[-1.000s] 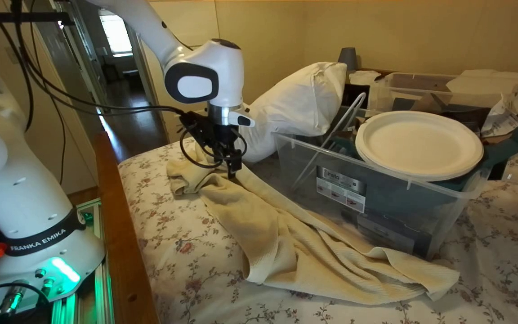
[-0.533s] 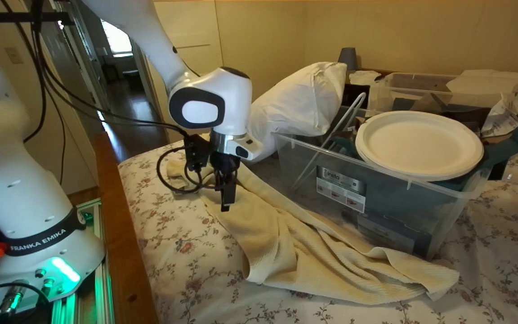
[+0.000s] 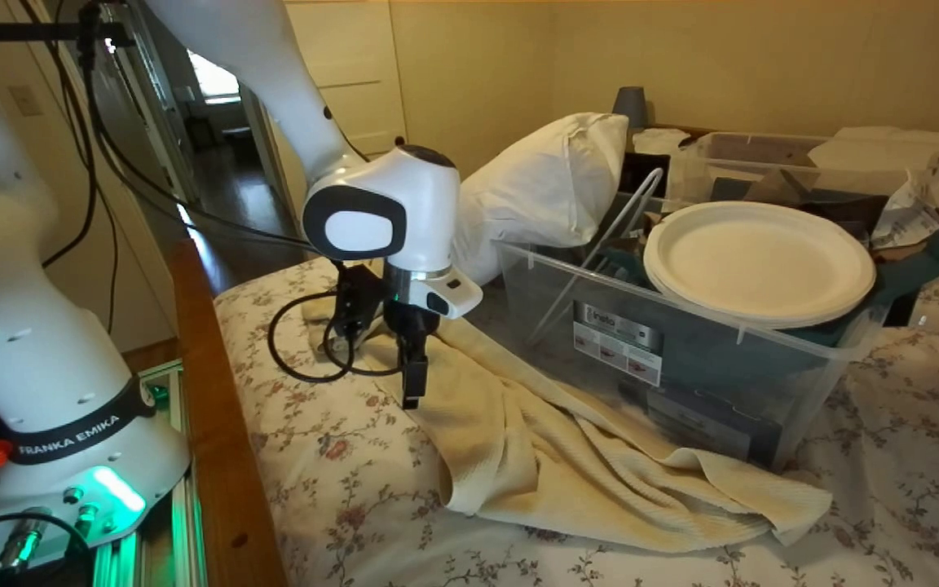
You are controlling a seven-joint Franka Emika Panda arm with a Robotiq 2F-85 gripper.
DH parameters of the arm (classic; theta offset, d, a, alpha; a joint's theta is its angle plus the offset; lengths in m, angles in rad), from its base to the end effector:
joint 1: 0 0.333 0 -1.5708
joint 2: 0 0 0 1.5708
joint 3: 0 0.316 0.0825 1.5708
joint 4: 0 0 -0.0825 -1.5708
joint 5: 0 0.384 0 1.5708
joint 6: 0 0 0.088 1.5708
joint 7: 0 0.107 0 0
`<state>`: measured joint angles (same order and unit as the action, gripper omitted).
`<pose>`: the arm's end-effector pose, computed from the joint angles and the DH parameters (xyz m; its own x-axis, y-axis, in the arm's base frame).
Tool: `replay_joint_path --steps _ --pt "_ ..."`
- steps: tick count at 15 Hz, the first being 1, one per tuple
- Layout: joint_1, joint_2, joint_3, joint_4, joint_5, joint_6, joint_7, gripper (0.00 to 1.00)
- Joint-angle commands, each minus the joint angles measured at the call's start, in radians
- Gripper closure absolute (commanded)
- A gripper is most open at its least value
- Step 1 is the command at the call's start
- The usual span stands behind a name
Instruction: Pull the fleece to the right
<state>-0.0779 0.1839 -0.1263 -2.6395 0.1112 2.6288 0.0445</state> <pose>0.3936 -0.0873 0.1683 0.9217 -0.3371 -0.1917 -0.3441 -0.9389 -0.0034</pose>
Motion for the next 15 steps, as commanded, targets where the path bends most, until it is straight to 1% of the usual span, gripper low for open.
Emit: replay_joint_path --steps 1,5,8,10,13,15 --pt "-0.018 0.033 0.008 0.016 0.014 0.052 0.007 0.0" --pt "-0.107 0.133 0.022 0.076 0.22 0.137 -0.012 0.0" --pt "-0.174 0.212 0.031 0.121 0.318 0.182 0.013 0.0" --pt "-0.201 0.26 0.022 0.142 0.336 0.208 0.044 0.0" --pt "-0.234 0.313 0.018 0.167 0.348 0.21 0.089 0.0" --pt "-0.254 0.336 0.028 0.181 0.359 0.207 0.109 0.0"
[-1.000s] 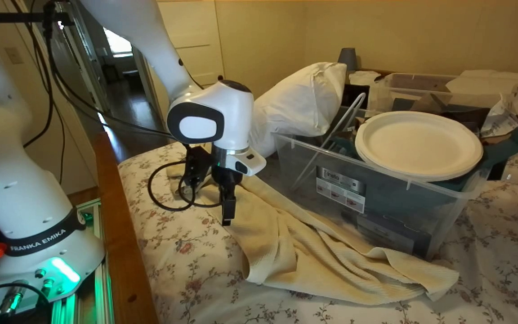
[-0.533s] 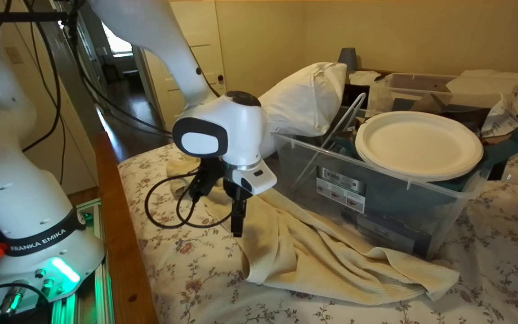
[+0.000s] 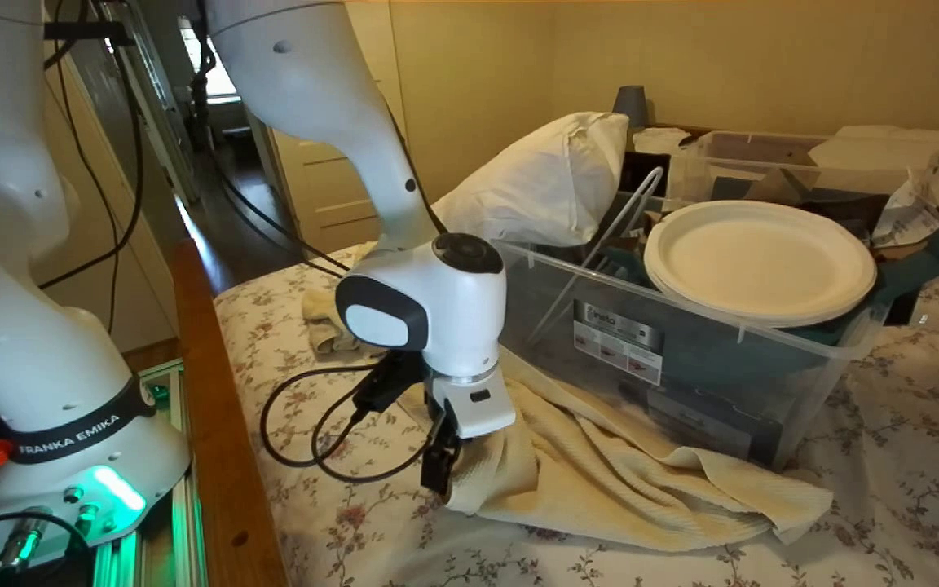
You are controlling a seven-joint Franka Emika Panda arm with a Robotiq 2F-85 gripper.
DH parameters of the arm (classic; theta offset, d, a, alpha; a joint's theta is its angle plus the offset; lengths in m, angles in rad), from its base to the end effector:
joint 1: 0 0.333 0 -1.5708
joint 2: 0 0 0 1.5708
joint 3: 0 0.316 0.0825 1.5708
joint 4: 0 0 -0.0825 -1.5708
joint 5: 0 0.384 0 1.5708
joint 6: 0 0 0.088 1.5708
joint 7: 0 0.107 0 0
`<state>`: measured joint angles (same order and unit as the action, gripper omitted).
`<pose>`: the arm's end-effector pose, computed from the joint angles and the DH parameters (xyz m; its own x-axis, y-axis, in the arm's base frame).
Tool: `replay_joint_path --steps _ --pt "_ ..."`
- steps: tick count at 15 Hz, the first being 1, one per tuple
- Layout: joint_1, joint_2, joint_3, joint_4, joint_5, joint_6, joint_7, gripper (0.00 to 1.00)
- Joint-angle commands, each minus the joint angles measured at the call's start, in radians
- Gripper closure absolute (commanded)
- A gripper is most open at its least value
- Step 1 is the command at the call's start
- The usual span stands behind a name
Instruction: Pull the fleece to the right
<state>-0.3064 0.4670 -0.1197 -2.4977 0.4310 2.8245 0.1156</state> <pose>0.3831 -0.2048 0.0982 0.5762 -0.8064 -0.1330 -0.8144 -0.5802 -0.0105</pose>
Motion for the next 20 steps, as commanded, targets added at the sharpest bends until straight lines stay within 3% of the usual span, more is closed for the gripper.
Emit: replay_joint_path --steps 1,2,8,12,14,20 --pt "-0.053 0.057 0.049 0.046 0.066 0.029 0.028 0.09" --pt "-0.088 0.058 0.088 0.053 0.102 0.052 0.001 0.26" --pt "-0.212 0.082 0.247 0.074 0.222 0.189 -0.047 0.7" --pt "-0.24 0.062 0.279 0.036 0.197 0.22 -0.045 0.97" --pt "-0.138 0.026 0.167 -0.032 0.117 0.207 0.0 1.0" --pt "0.236 -0.007 -0.294 -0.239 -0.179 0.279 0.142 0.98"
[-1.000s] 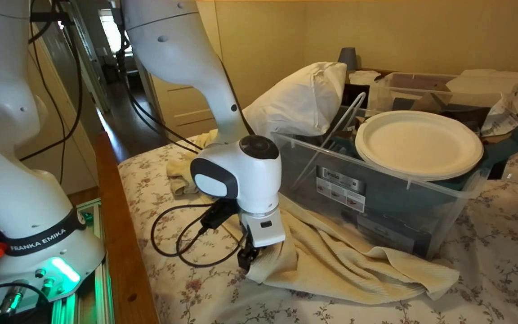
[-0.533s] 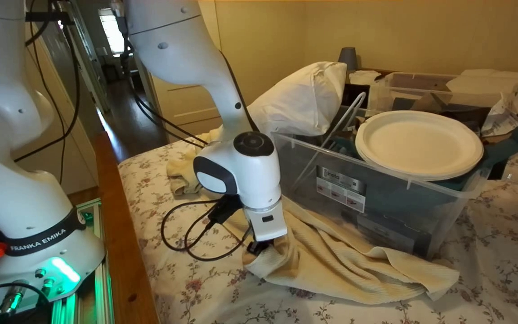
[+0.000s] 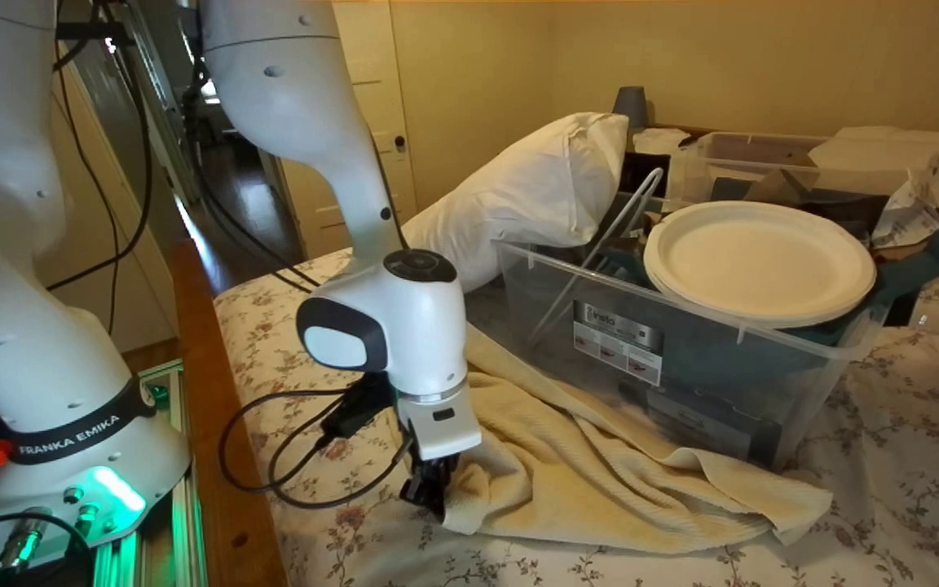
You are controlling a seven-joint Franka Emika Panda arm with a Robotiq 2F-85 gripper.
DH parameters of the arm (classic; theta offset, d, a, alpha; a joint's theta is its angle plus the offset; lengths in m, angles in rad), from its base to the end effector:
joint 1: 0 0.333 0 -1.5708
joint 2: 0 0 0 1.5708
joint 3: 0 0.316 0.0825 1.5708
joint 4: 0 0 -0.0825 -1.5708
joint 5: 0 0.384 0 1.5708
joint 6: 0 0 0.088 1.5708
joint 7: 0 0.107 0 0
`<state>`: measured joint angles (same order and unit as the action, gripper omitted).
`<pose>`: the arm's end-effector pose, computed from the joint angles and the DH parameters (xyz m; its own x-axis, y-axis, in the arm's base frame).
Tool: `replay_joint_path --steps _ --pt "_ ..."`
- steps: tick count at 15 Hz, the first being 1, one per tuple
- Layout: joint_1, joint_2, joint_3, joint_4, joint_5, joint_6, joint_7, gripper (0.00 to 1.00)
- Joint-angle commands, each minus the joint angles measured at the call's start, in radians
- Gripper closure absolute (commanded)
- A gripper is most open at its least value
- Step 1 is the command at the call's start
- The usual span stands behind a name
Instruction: Pull the fleece to the right
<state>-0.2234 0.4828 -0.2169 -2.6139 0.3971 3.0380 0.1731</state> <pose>0.3417 -0.2101 0.0904 0.5509 -0.8346 -0.0021 -0.8323 -0.5495 0.0726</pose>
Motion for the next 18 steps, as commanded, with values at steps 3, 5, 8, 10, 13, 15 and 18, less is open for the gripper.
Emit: replay_joint_path --steps 3,5,8,10,13,15,18 --pt "0.343 0.064 -0.432 -0.162 -0.198 0.091 0.091 0.98" --pt "0.469 0.127 -0.586 -0.143 -0.204 0.055 0.088 0.98" --pt "0.62 0.174 -0.743 -0.145 -0.192 0.069 0.084 0.68" --pt "0.64 0.103 -0.766 -0.143 -0.194 0.061 0.054 0.6" --pt "0.686 0.006 -0.804 -0.133 -0.212 0.012 0.017 0.4" --pt "0.742 -0.095 -0.854 -0.179 -0.237 0.025 -0.021 0.26" --pt "0.756 -0.185 -0.845 -0.129 -0.283 -0.031 -0.052 0.05"
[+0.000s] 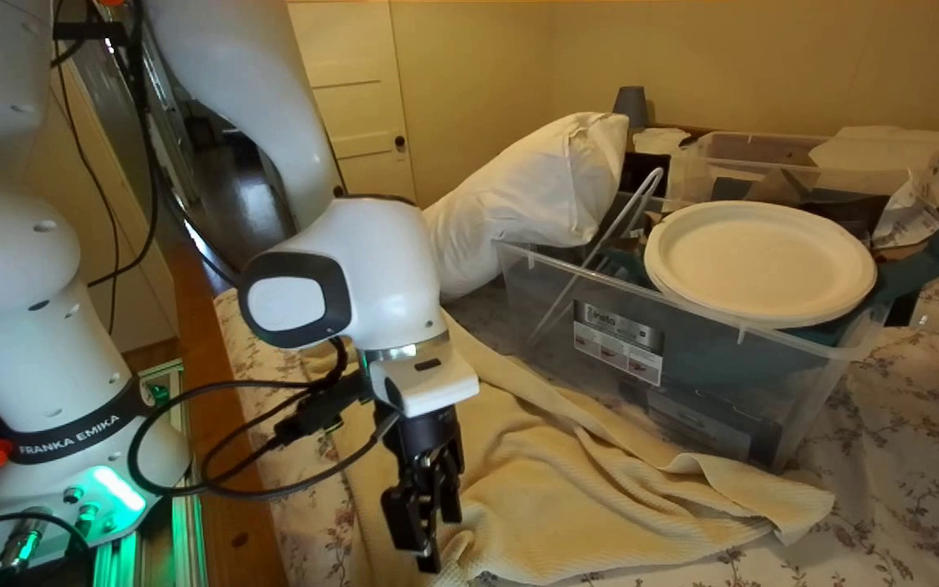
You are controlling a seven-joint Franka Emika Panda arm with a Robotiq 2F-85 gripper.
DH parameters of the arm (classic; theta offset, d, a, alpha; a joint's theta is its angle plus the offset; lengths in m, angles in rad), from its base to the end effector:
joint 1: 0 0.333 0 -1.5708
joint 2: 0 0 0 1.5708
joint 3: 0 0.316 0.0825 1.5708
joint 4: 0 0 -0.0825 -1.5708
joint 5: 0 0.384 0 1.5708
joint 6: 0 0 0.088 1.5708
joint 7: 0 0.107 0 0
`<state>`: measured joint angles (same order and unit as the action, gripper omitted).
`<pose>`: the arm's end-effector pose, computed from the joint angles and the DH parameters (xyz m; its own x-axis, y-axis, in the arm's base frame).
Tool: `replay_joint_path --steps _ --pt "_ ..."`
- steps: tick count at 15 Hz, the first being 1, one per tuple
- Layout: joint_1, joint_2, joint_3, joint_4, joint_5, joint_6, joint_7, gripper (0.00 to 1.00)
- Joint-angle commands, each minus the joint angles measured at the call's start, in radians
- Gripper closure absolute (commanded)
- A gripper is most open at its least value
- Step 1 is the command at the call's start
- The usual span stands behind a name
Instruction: Pull the fleece to the right
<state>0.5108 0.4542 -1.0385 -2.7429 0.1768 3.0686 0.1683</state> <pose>0.3109 -0.2528 0.1724 0.7010 -0.6855 0.1968 -0.7070 -0.6315 0.3184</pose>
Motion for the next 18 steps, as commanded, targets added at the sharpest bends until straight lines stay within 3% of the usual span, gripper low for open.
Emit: replay_joint_path --steps 1,5,10,14,18 --pt "0.059 -0.206 -0.038 -0.039 -0.079 -0.054 -0.045 0.01" --pt "0.115 -0.3 0.02 0.0 -0.04 -0.13 -0.122 0.0" --pt "0.232 -0.408 -0.007 -0.002 -0.091 -0.191 -0.224 0.0" --pt "0.267 -0.508 -0.043 -0.001 -0.231 -0.267 -0.293 0.0" --pt "0.215 -0.663 -0.033 -0.004 -0.468 -0.423 -0.309 0.0"
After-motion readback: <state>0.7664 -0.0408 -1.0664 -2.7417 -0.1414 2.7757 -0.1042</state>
